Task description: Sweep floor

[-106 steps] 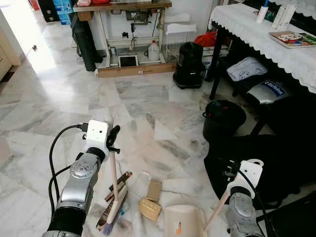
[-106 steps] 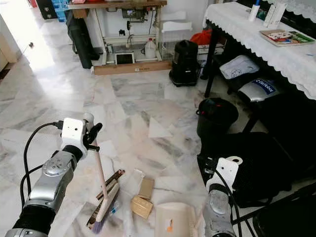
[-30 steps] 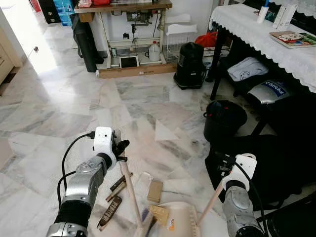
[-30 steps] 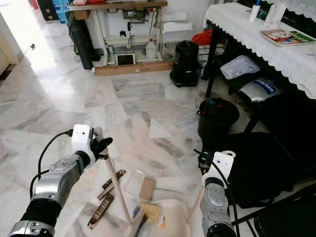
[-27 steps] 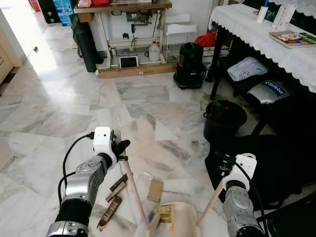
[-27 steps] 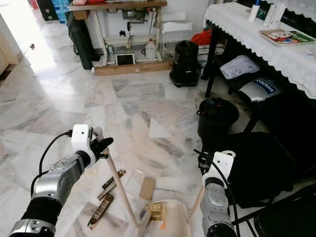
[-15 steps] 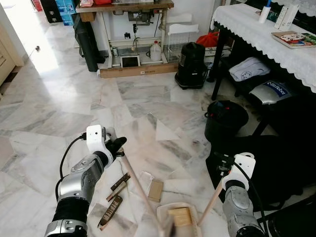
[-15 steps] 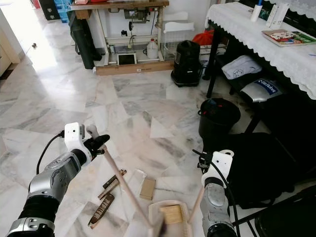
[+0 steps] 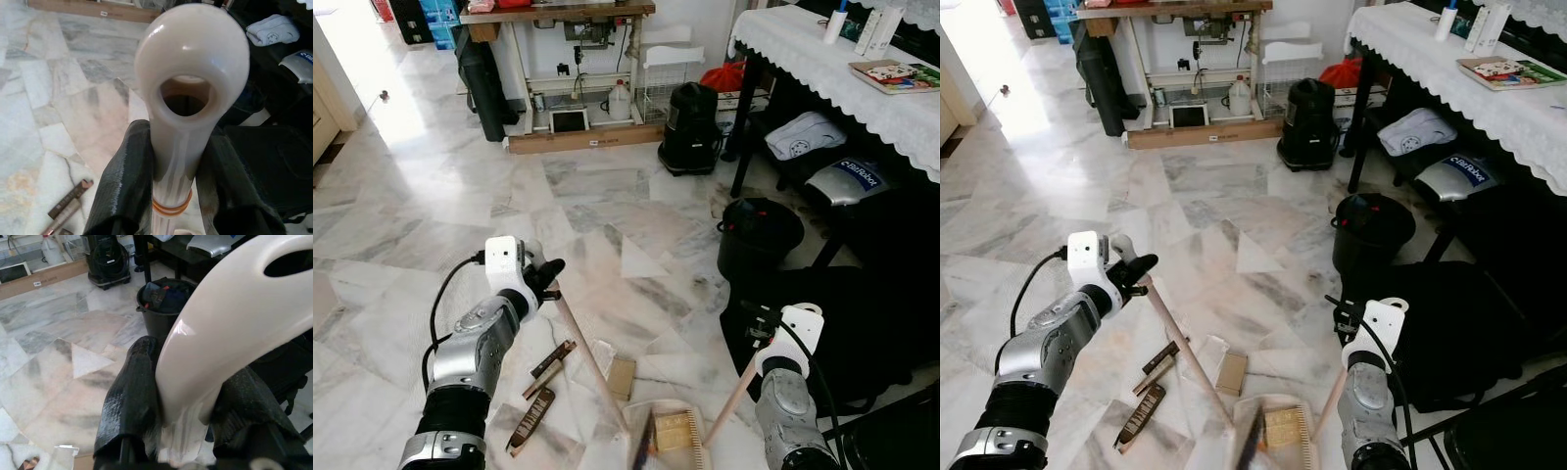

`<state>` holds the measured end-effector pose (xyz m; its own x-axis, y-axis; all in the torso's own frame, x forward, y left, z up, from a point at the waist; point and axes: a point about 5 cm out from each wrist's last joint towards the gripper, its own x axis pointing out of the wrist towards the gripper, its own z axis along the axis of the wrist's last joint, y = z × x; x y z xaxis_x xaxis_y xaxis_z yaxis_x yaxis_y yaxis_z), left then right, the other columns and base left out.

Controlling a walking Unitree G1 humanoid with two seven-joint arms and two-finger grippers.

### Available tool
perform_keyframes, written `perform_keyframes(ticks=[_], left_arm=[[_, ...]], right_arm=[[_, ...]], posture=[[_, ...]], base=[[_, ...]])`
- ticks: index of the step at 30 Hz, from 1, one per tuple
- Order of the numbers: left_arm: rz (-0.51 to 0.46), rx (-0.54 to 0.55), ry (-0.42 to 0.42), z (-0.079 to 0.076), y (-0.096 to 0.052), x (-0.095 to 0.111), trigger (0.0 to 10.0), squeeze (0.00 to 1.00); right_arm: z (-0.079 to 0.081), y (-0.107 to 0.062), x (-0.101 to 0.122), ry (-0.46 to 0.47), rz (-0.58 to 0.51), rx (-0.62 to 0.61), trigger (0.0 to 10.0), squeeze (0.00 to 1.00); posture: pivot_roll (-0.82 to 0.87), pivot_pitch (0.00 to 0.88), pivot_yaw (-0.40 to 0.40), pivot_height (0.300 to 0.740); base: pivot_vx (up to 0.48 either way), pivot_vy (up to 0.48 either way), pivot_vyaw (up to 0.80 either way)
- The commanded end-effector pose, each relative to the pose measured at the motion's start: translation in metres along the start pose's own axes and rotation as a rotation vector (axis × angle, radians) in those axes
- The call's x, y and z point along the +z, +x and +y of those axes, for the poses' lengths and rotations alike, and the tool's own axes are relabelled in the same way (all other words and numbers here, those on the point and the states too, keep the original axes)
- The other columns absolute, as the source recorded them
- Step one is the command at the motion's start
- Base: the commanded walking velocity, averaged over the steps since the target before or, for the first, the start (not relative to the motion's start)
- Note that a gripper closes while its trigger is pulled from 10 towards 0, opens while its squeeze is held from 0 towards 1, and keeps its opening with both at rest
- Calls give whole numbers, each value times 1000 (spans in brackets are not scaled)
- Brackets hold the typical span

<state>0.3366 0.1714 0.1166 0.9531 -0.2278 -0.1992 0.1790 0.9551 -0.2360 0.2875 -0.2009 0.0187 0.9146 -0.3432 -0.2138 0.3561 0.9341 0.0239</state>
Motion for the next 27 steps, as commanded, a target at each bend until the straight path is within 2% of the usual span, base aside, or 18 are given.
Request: perform_keyframes(ticks=[1,9,12,14,18,22,27], left_arm=[[-19,-10,42,-1,-2,4,10000,0],[-7,-8,129,0,-4,2,10000,0],[5,-9,170,0,-5,0,10000,0],[6,-13,173,-1,-5,-2,10000,0],[5,-15,173,-3,-4,-3,10000,0],[3,-15,179,-3,-4,-4,10000,0],[-12,6,184,-1,-5,-3,10000,0]], right_arm=[[-3,7,21,26,-93,-20,10000,0],[-8,14,45,35,-188,-38,10000,0],[-8,17,61,-17,-246,-27,10000,0],[-2,17,69,-97,-294,27,10000,0],[6,15,72,-162,-322,81,10000,0],[14,11,74,-176,-339,121,10000,0],[15,10,77,-152,-341,119,10000,0]], posture=[[-9,0,18,740],[-9,0,17,740],[-9,0,17,740],[-22,0,13,740],[-22,0,13,740],[-22,0,9,740],[-22,0,7,740]], base=[[0,0,0],[0,0,0],[0,0,0],[0,0,0],[0,0,0],[0,0,0],[0,0,0]])
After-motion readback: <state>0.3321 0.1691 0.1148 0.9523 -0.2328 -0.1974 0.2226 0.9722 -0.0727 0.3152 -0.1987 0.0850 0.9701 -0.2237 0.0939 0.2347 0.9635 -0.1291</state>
